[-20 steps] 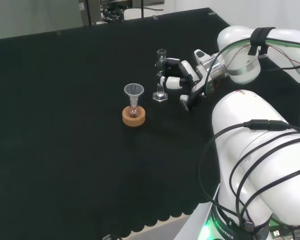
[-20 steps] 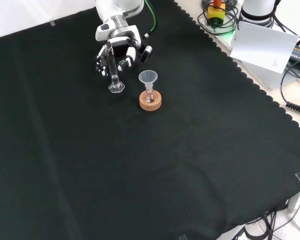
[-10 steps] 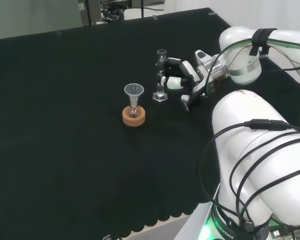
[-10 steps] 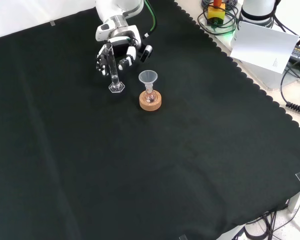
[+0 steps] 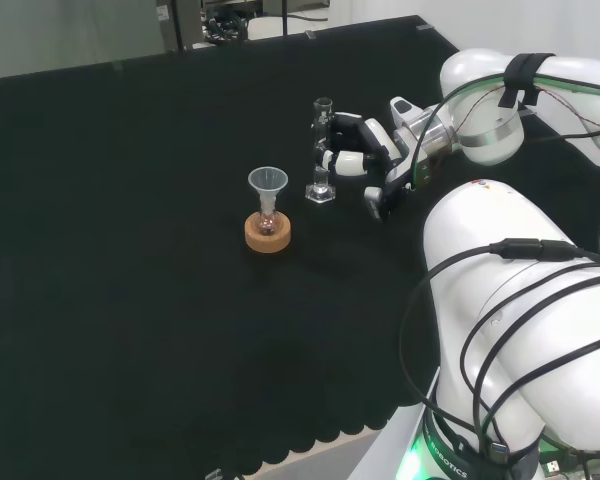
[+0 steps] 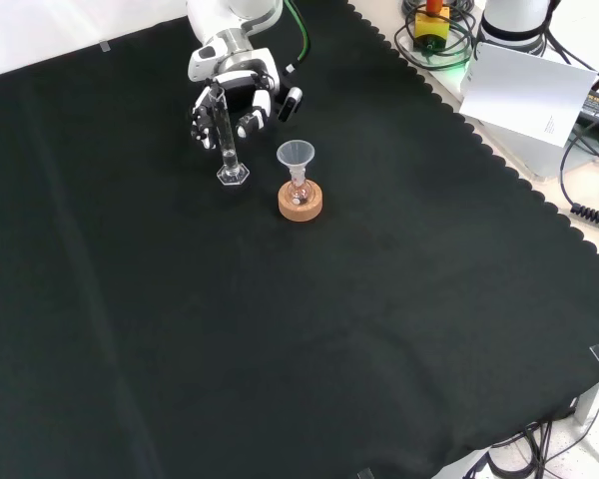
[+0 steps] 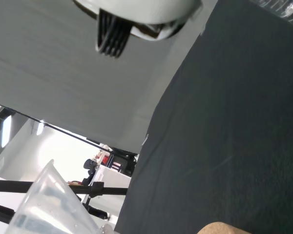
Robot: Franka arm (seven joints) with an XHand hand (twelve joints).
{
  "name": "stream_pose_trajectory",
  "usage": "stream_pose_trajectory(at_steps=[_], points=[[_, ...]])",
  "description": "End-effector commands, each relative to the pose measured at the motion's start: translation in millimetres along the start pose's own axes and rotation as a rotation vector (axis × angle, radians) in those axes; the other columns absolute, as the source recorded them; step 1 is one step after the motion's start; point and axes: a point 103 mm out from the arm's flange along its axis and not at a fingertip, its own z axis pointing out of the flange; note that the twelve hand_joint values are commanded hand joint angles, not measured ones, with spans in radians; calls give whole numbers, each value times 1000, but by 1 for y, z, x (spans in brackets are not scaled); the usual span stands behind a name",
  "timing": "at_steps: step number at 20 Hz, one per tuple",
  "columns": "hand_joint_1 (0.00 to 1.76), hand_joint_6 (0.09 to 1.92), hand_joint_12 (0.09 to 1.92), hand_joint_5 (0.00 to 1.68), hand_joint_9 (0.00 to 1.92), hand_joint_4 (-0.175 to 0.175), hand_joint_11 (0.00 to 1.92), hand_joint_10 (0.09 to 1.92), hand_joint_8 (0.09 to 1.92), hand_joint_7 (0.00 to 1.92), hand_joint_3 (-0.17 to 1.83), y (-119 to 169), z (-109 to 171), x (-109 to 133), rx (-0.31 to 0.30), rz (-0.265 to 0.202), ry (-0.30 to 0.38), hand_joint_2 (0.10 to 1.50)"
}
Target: Pick up the graduated cylinder.
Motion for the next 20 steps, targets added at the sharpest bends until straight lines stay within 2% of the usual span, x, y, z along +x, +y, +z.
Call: stream_pose_trajectory(at_steps=[1, 9, 13, 15, 16, 18, 20], points=[[1116, 720, 1157, 676, 895, -28, 700, 394, 627, 618, 727, 0, 4, -1, 9, 0, -2, 620], [1113, 729, 1155, 696, 909, -24, 718, 401, 634, 634, 735, 0, 4, -1, 1, 1, -5, 627], [1090, 675, 1087, 802, 970, -8, 813, 387, 636, 680, 677, 1, 5, 0, -28, 10, -22, 744], [1075, 987, 1045, 857, 1032, -23, 905, 378, 663, 741, 351, 0, 6, 1, -40, 12, -40, 969], [1071, 1070, 1020, 867, 1065, -28, 947, 368, 678, 769, 212, 0, 7, 1, -40, 13, -50, 1052], [1070, 1149, 966, 867, 1125, -44, 1028, 335, 697, 815, 64, -1, 6, 2, -52, 14, -70, 1140], [1074, 1180, 926, 859, 1165, -61, 1086, 299, 701, 847, 17, -1, 9, 4, -57, 10, -107, 1172]])
